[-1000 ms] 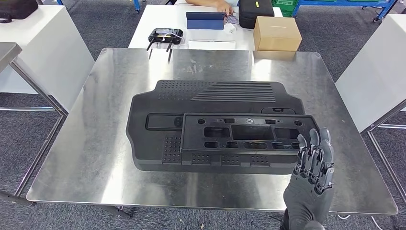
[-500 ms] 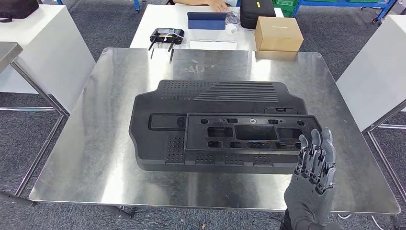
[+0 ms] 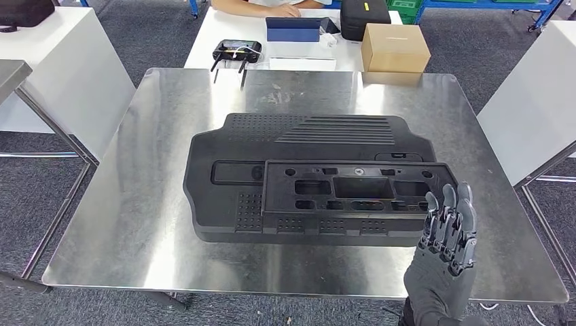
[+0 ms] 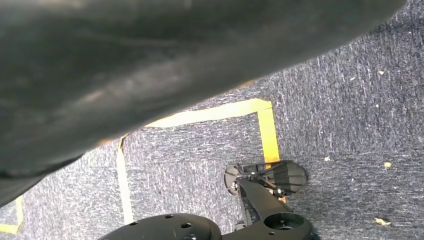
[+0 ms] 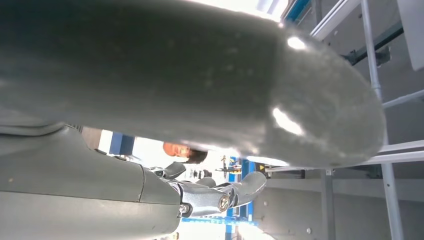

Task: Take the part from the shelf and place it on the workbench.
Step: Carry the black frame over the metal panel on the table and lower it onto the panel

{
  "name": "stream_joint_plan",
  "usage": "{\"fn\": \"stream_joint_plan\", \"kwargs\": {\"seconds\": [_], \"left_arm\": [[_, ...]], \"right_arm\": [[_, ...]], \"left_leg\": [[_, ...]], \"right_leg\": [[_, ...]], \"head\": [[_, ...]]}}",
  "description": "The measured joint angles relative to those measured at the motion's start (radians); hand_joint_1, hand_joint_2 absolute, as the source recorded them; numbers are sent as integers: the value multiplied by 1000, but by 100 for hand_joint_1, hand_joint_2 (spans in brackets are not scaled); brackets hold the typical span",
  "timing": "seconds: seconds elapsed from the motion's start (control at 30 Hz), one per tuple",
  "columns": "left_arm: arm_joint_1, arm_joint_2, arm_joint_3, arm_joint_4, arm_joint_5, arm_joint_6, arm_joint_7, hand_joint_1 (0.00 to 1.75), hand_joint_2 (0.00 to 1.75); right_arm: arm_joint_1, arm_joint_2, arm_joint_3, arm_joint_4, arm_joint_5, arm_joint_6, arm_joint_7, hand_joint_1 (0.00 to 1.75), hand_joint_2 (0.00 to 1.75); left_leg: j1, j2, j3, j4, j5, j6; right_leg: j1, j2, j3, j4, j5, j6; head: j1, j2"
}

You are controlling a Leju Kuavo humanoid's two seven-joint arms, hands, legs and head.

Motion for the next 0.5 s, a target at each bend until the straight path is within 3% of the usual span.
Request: {"fn": "stream_joint_plan", "kwargs": {"seconds": [0.1,0.17,0.23,0.3,0.33,0.37,0.4,0.47,0.5], "left_arm": [[0,2,1,0,0,-1,-2,0,0],[0,1,1,0,0,-2,-3,0,0],[0,1,1,0,0,-5,-4,0,0],[0,1,2,0,1,-7,-5,0,0],[0,0,4,0,2,-8,-5,0,0],[1,0,5,0,2,-8,-5,0,0],[1,0,6,0,2,-9,-5,0,0],[1,-1,8,0,2,-9,-6,0,0],[1,-1,8,0,3,-9,-6,0,0]], "right_arm": [[0,0,0,0,0,0,0,0,0],[0,0,0,0,0,0,0,0,0],[0,0,0,0,0,-1,0,0,0],[1,-1,0,2,-1,-1,0,0,0],[1,-1,0,3,-2,-1,0,0,0],[1,-1,0,3,-2,-2,0,0,0],[1,-1,0,4,-2,-2,0,0,0],[1,-1,0,4,-3,-3,0,0,0],[1,-1,0,4,-3,-3,0,0,0]], "left_leg": [[-2,0,0,-1,2,8],[5,2,4,-11,9,16],[14,5,6,-20,16,22],[16,8,2,-19,17,23],[17,9,1,-19,18,22],[18,9,0,-18,19,20],[20,8,-1,-18,20,18],[24,6,-1,-16,21,7],[23,4,-2,-15,21,0]], "right_leg": [[-1,0,1,-2,2,5],[-1,0,-6,11,-6,10],[-2,-1,-45,93,-51,7],[-4,-1,-109,232,-111,5],[-6,-1,-130,279,-126,9],[-9,-1,-132,288,-125,17],[-12,-2,-111,252,-109,29],[-20,-2,-31,104,-58,51],[-21,0,1,41,-37,51]], "head": [[0,0],[1,0],[4,0],[6,0],[6,0],[6,0],[6,0],[7,0],[7,0]]}}
